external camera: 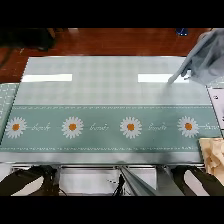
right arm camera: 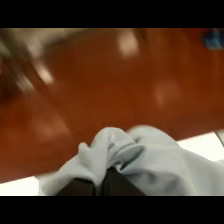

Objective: Fold the shirts.

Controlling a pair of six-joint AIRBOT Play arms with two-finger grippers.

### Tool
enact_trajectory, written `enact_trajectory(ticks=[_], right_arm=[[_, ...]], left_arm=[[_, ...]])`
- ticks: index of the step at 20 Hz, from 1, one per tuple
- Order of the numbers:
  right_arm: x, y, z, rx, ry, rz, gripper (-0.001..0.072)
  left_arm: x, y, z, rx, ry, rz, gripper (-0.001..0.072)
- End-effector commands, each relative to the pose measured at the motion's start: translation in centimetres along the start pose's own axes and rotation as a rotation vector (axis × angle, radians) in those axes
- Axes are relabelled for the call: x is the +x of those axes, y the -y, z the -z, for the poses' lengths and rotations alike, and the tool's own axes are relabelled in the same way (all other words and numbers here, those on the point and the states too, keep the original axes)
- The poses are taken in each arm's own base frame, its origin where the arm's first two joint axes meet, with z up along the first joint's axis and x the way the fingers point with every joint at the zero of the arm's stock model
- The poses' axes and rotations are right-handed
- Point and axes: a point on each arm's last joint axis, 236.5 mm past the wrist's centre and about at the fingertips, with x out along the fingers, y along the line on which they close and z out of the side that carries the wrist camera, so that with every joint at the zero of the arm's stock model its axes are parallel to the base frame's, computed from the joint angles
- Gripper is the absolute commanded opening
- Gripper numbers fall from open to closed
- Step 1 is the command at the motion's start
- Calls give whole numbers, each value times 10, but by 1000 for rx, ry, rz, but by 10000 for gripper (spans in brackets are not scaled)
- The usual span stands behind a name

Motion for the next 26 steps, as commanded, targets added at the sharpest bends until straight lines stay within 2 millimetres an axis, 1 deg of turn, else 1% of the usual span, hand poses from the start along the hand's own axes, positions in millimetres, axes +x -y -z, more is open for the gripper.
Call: enact_trajectory(ticks=[1,2,3,4,5,7,8,10,12,13,15,17,19,20,21,23,24,25,26], right_arm=[[-119,-94,-50,15,189,-253,13],[-139,-111,-47,17,185,-304,13],[-153,-125,-41,28,163,-353,13],[-163,-137,-31,35,127,-399,13],[-167,-145,-17,29,68,-431,13],[-161,-145,17,-2,-79,-437,13],[-154,-142,35,-9,-164,-437,13],[-139,-137,65,8,-318,-454,13],[-122,-137,81,24,-398,-474,13],[-113,-140,94,6,-446,-484,12],[-98,-156,135,-54,-593,-512,13],[-85,-184,189,-157,-748,-548,13],[-77,-227,249,-274,-863,-618,13],[-76,-248,277,-315,-906,-653,13],[-76,-268,307,-353,-946,-688,14],[-79,-299,359,-386,-1016,-736,16],[-79,-309,377,-398,-1033,-747,38],[-77,-314,389,-405,-1040,-751,203],[-73,-316,394,-404,-1034,-748,384]], left_arm=[[-94,17,-43,-6,217,64,682],[-112,18,-44,-5,248,68,682],[-126,18,-41,-3,260,70,682],[-135,18,-35,0,250,69,683],[-140,18,-25,2,220,68,682],[-138,17,-1,5,122,64,682],[-133,17,11,5,72,62,683],[-120,16,28,4,3,59,682],[-101,14,44,0,-59,56,682],[-91,14,54,-2,-96,55,682],[-70,12,79,-8,-181,51,682],[-51,11,104,-13,-261,50,683],[-38,10,126,-16,-327,47,682],[-34,9,134,-18,-350,46,682],[-30,9,140,-19,-369,45,682],[-29,8,147,-19,-391,42,682],[-31,5,149,-17,-401,31,682],[-32,1,151,-13,-411,13,682],[-33,-4,153,-8,-422,-7,683]])
